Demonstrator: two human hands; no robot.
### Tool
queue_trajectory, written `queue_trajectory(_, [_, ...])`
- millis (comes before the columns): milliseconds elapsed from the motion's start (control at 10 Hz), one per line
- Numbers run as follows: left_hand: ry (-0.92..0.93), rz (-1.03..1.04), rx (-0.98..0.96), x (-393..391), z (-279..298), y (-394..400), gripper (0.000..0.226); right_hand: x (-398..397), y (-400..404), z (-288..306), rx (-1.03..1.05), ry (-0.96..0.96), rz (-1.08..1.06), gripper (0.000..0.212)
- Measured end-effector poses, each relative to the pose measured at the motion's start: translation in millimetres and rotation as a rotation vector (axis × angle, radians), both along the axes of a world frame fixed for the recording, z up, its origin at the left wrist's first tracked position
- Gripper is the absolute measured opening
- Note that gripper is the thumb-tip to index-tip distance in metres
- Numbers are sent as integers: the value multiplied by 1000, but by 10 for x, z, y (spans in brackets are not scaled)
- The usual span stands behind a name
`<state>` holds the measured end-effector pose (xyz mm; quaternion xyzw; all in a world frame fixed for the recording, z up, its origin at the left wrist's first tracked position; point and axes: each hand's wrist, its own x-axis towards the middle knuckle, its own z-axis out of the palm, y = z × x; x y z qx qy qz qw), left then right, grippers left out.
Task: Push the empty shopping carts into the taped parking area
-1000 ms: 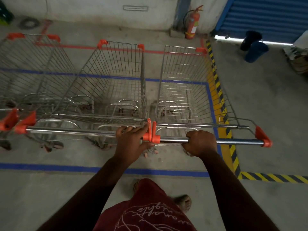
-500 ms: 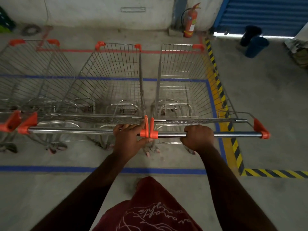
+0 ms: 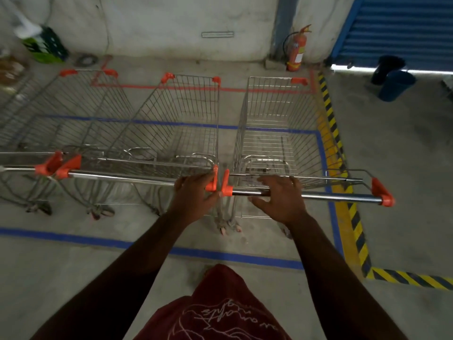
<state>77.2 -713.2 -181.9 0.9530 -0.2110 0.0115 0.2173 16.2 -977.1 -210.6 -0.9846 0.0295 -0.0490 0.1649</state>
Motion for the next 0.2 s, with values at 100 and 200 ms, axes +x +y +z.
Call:
queue_trajectory(100, [36,-67,-144,-139,69,94,56,-124,179,73,119,-136,15,58])
queue_trajectory(200, [-6,-120,-193,-227,170,263,50,-188,386,199,207,-248,57,48])
